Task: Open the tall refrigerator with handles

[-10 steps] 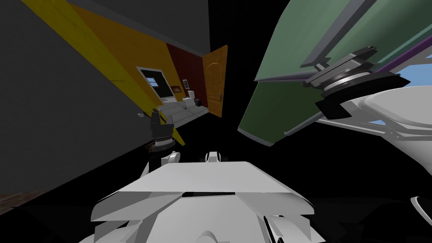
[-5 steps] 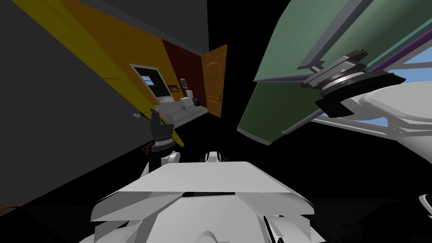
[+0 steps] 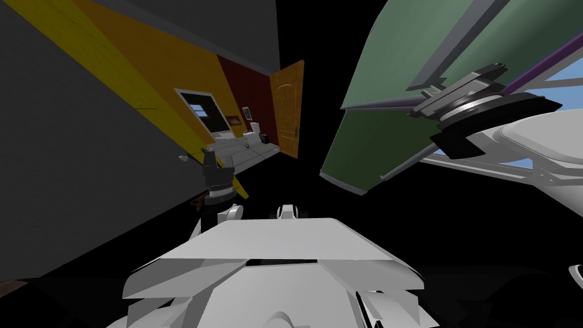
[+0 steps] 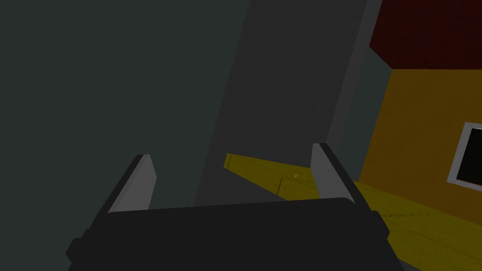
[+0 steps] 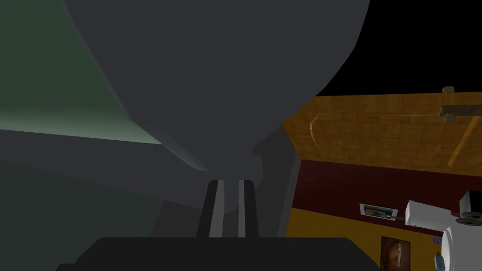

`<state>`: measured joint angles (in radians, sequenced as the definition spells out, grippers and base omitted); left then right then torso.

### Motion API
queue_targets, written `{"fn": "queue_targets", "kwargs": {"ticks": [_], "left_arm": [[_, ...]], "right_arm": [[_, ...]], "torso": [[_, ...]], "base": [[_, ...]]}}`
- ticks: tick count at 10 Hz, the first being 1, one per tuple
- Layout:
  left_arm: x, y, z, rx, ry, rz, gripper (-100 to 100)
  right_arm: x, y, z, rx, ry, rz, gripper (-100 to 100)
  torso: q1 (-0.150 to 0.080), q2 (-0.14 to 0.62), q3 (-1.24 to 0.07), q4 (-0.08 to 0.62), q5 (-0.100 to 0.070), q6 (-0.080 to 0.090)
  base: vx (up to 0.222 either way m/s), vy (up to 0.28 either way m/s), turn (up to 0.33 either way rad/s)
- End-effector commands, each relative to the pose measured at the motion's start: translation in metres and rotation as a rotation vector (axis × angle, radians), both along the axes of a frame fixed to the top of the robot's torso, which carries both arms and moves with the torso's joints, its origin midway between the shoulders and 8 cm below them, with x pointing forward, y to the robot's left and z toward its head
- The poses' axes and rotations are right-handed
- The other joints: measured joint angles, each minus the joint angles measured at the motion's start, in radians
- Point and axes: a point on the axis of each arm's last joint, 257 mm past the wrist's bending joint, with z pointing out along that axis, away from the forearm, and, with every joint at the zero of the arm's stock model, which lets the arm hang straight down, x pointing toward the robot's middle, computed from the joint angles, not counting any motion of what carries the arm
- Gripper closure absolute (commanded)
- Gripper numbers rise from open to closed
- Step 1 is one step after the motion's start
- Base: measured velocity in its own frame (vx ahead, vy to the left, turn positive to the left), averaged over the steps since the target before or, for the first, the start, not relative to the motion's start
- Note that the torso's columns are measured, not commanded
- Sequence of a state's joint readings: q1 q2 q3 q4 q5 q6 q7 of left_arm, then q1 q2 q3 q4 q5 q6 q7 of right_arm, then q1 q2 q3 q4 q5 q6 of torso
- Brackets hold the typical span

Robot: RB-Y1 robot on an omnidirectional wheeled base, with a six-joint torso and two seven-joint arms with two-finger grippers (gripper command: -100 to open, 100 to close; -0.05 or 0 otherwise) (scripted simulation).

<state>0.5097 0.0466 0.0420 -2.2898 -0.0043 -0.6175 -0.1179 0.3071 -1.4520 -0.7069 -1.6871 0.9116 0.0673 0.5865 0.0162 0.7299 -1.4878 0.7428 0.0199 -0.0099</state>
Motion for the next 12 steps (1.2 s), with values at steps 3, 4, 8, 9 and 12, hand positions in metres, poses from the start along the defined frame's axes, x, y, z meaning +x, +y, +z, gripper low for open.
{"fn": "queue_targets", "kwargs": {"ticks": [3,4,8,9,12], "left_arm": [[0.000,0.000,0.000,0.000,0.000,0.000,0],[0.000,0.000,0.000,0.000,0.000,0.000,0],[0.000,0.000,0.000,0.000,0.000,0.000,0],[0.000,0.000,0.000,0.000,0.000,0.000,0],[0.000,0.000,0.000,0.000,0.000,0.000,0]], "right_arm": [[-0.003,0.004,0.033,0.000,-0.040,0.010,-100],[-0.003,0.004,0.033,0.000,-0.040,0.010,-100],[0.006,-0.005,-0.003,0.022,0.029,0.005,0],[0.007,-0.006,-0.007,0.024,0.036,0.005,0],[0.009,-0.006,-0.014,0.026,0.050,0.008,0]], "torso": [[-0.001,-0.001,-0.001,0.000,0.000,-0.001],[0.000,-0.003,-0.004,0.002,0.004,-0.003],[-0.002,0.001,0.004,-0.004,-0.007,0.002],[-0.009,0.003,0.006,-0.004,-0.012,0.004],[-0.017,0.006,0.010,-0.004,-0.018,0.009]], "base": [[-0.003,0.003,-0.024],[0.003,-0.005,-0.048],[-0.010,-0.007,-0.029],[-0.014,0.009,-0.017],[-0.005,0.005,-0.006]]}}
